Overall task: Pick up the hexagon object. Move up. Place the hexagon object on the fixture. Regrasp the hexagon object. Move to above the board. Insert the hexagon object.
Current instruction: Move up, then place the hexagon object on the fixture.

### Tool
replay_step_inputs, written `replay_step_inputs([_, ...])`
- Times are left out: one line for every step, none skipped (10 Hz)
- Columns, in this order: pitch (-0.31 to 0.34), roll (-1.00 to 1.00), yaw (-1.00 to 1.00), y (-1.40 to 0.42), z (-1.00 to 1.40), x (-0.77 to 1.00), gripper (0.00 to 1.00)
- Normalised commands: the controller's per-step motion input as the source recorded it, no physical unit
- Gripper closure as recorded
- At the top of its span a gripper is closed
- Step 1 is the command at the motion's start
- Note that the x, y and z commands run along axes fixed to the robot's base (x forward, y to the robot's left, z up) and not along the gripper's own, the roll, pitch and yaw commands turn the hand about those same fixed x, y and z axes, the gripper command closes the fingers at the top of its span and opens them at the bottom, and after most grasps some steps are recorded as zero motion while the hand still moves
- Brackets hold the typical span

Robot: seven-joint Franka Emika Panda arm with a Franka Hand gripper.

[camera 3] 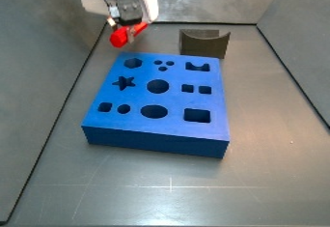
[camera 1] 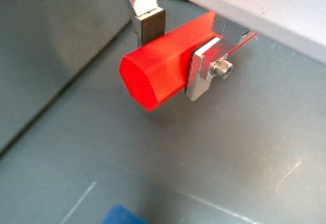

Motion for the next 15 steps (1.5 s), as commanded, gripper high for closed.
replay_step_inputs([0.069, 0.03, -0.04, 0.03, 0.49, -0.02, 1.00])
replay_step_inputs([0.064, 0.04, -0.03, 0.02, 0.33, -0.02, 1.00])
replay_step_inputs([0.057, 0.05, -0.03, 0.02, 0.24, -0.03, 1.00])
replay_step_inputs([0.000, 0.00, 0.00, 0.00, 1.00, 0.00, 1.00])
replay_step_inputs([0.005, 0.01, 0.00, 0.00, 1.00, 0.00, 1.00])
replay_step_inputs([0.029, 0.01, 0.00, 0.00, 1.00, -0.01, 1.00])
replay_step_inputs([0.031, 0.02, 0.00, 0.00, 1.00, -0.01, 1.00])
replay_step_inputs([0.036, 0.03, -0.01, 0.01, 1.00, -0.02, 1.00])
replay_step_inputs([0.039, 0.05, -0.02, 0.01, 1.00, -0.03, 1.00])
replay_step_inputs([0.042, 0.07, -0.02, 0.02, 1.00, -0.03, 1.00])
replay_step_inputs([0.044, 0.07, -0.02, 0.02, 1.00, -0.03, 1.00])
replay_step_inputs([0.052, 0.08, -0.01, 0.02, 0.95, -0.03, 1.00])
replay_step_inputs([0.057, 0.09, 0.00, 0.02, 0.77, -0.02, 1.00])
replay_step_inputs([0.064, 0.08, 0.01, 0.01, 0.63, -0.01, 1.00])
replay_step_inputs([0.068, 0.08, 0.01, 0.01, 0.54, -0.01, 1.00])
